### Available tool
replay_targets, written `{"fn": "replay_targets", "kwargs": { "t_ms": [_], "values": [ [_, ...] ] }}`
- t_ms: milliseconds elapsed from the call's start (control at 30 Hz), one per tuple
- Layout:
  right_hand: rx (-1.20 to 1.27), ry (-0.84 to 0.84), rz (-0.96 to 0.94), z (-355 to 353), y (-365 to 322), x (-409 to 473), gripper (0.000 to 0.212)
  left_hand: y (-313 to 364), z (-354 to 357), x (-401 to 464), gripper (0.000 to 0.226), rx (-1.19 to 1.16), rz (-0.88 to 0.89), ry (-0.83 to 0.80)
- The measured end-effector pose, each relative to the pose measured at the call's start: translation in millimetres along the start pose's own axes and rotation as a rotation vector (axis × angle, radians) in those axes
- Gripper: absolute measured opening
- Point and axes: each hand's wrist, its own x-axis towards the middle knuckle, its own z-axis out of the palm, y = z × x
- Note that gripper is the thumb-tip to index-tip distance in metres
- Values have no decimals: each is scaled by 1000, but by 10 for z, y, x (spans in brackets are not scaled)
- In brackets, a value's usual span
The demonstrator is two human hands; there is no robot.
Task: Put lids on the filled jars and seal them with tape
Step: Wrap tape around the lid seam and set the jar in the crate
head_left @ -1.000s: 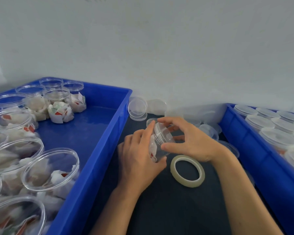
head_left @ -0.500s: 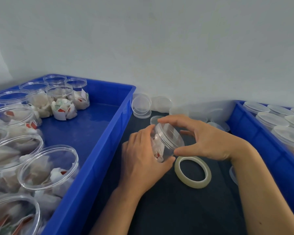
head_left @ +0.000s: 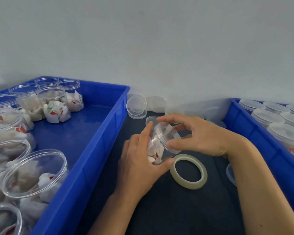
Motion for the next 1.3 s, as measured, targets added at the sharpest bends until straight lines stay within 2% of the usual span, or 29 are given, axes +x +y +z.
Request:
{"fn": "replay_targets", "kwargs": {
  "t_ms": [67,133,267,400,533,633,767,867,967,1067,1200,1300],
  "values": [
    [-30,55,66,0,-16,5,51,10,6,-7,110,15,5,11],
    [-91,113,162,11,-34,18,57,34,8,-9,108,36,18,15],
    [-228,121,284,79,-135,27,56,60,1,-12,104,67,32,18],
    [-239,84,219,28,-187,-15,83,30,-7,-5,106,-4,-5,19],
    [-209,-90,57,-54,-172,-90,101,21,-5,-5,108,-3,0,15],
    [-202,-81,47,-44,-128,-68,92,31,-10,-3,108,11,6,11],
    [-243,67,184,18,-157,-13,60,63,-29,-13,104,32,17,2],
    [-338,171,344,135,-193,39,72,88,-20,-26,102,59,33,-6],
    [-409,132,396,203,-235,68,78,67,-14,-17,104,28,19,1],
    [-328,91,312,139,-256,48,76,31,-14,1,105,-18,-9,4],
    [-249,-102,108,7,-248,-51,93,24,-7,1,105,-42,-19,11],
    [-244,-62,80,-16,-176,-61,84,14,1,5,105,-40,-11,12]
  ]
}}
